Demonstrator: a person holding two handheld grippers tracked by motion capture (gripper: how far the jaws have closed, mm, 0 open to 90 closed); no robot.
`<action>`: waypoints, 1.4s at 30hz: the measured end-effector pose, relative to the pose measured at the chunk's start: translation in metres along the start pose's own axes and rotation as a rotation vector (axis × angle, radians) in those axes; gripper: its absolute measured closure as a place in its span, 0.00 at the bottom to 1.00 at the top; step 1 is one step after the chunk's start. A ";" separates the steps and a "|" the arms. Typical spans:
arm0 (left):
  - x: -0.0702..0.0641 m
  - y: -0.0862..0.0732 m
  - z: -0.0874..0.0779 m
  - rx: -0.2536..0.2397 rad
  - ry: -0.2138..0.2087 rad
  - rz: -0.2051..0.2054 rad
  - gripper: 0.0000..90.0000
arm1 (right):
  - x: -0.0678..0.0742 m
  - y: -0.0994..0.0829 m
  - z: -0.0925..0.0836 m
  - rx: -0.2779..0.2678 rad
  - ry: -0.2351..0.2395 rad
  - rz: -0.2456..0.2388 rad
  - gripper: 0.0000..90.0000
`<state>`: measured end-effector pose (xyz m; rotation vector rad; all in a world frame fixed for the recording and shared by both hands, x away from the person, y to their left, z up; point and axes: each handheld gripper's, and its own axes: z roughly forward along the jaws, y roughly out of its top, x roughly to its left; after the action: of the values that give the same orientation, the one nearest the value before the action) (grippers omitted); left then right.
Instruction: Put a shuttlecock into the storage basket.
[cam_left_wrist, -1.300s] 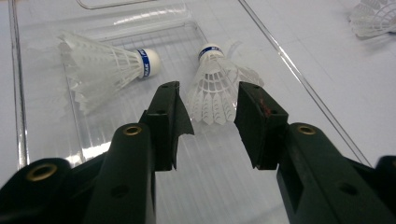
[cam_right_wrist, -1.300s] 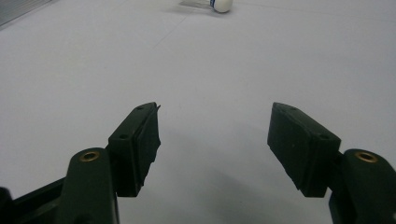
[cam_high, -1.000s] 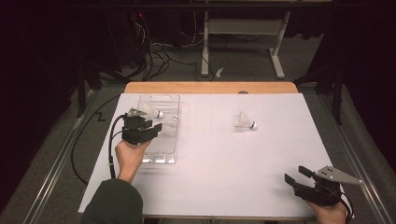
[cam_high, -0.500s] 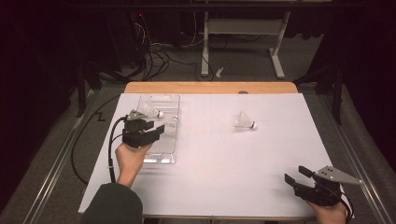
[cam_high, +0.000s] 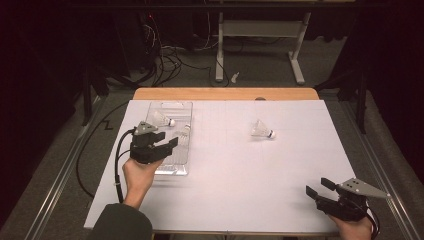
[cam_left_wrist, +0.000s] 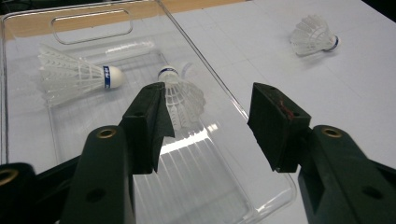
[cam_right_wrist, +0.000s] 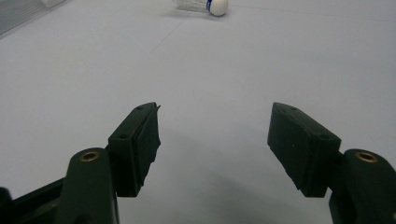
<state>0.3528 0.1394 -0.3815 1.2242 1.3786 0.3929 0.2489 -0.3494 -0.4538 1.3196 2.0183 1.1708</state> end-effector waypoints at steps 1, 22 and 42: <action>-0.001 0.000 -0.002 -0.005 -0.003 -0.001 0.52 | 0.000 0.000 0.000 0.001 -0.001 0.001 0.38; -0.010 -0.013 -0.017 0.023 -0.040 0.008 0.48 | -0.001 0.000 -0.001 -0.008 -0.001 0.009 0.38; -0.009 -0.020 -0.029 0.017 -0.047 -0.008 0.46 | -0.001 0.000 -0.001 -0.008 -0.006 0.007 0.38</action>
<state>0.3172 0.1366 -0.3857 1.2341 1.3487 0.3452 0.2484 -0.3508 -0.4533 1.3260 2.0047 1.1749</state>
